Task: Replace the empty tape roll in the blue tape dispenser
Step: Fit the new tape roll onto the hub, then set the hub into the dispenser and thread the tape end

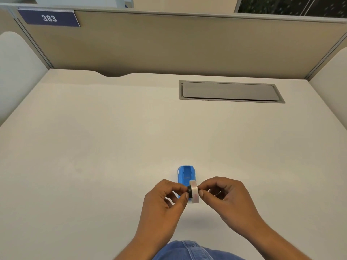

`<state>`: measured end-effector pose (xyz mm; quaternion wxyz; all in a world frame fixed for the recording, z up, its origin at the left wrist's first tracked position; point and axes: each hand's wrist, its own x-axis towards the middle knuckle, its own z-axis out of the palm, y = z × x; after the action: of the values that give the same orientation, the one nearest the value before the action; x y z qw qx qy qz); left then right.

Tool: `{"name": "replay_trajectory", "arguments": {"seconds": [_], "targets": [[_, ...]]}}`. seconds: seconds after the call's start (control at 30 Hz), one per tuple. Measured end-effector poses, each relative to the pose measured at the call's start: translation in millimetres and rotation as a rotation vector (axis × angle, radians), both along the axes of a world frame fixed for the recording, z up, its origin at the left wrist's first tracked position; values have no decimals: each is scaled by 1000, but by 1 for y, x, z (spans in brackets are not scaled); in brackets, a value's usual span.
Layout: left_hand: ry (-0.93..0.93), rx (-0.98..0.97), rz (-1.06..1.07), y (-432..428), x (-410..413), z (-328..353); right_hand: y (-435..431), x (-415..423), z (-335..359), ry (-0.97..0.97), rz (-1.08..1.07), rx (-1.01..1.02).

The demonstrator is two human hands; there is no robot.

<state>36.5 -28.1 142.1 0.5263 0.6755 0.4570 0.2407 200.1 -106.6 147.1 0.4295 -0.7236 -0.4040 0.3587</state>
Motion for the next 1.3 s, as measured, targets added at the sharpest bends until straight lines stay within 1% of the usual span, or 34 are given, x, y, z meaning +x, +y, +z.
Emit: {"name": "replay_trajectory", "arguments": {"seconds": [0.3,0.5,0.73,1.0,1.3], "targets": [[137,107,-22,19,11,-28,19,6,-28,-54,-5,-46],[211,155,-1,33,22,-43,33,13,-43,-92,-15,-58],[233,190,-8,49,38,-57,49,20,-58,-113,-58,-57],[290,188,-10,58,46,-67,58,24,-67,-142,-48,-58],[274,196,-5,59,48,-76,60,28,-77,-182,-47,-94]]}}
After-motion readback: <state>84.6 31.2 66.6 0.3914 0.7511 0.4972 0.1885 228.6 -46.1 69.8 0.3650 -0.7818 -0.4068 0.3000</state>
